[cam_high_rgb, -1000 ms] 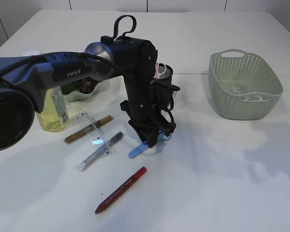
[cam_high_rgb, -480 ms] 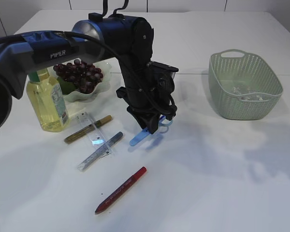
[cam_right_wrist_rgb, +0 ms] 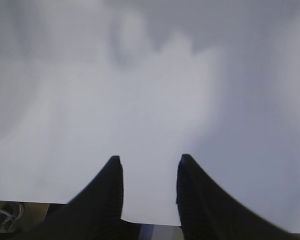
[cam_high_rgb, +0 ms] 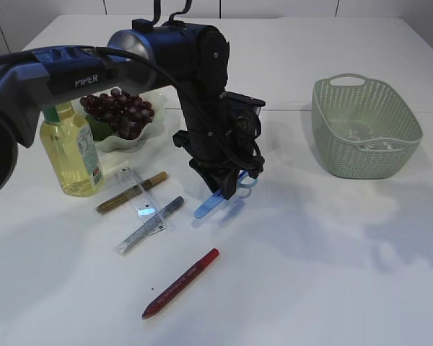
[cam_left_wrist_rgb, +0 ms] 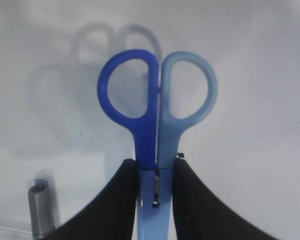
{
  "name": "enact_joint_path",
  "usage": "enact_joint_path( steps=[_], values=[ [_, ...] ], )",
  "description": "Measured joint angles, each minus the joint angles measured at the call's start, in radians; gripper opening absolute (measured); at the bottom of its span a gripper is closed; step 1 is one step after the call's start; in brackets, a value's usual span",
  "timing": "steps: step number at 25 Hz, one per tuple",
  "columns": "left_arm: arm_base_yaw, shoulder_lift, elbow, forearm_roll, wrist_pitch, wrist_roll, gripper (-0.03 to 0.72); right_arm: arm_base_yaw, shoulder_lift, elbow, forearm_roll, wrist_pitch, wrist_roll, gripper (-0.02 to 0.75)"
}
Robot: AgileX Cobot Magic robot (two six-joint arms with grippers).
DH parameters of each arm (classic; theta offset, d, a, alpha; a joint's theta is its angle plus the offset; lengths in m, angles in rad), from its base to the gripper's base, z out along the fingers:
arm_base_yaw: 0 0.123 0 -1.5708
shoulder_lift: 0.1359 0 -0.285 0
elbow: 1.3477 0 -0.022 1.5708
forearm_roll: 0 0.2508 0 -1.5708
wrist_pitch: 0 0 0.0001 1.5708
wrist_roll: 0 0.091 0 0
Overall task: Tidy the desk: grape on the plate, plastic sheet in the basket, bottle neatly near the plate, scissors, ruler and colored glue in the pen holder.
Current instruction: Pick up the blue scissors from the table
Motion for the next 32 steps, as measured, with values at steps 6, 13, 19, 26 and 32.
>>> enact_joint_path(
  steps=[6, 13, 19, 26, 32],
  values=[
    [0.0, -0.036, 0.047, 0.0, 0.0, -0.012, 0.171, 0.0, 0.0, 0.0, 0.0, 0.0, 0.0, 0.305],
    [0.0, -0.122, 0.128, -0.002, 0.0, -0.015, 0.172, 0.0, 0.0, 0.0, 0.0, 0.0, 0.0, 0.305],
    [0.0, -0.141, 0.13, -0.002, 0.0, 0.016, 0.174, 0.0, 0.0, 0.0, -0.002, 0.0, 0.0, 0.305],
    [-0.013, -0.098, 0.131, 0.001, 0.0, 0.094, 0.231, 0.0, 0.0, 0.0, -0.002, 0.002, 0.0, 0.305],
    [-0.013, -0.074, 0.133, 0.014, 0.0, 0.118, 0.283, 0.0, 0.0, 0.0, -0.002, 0.003, 0.0, 0.305]
  ],
)
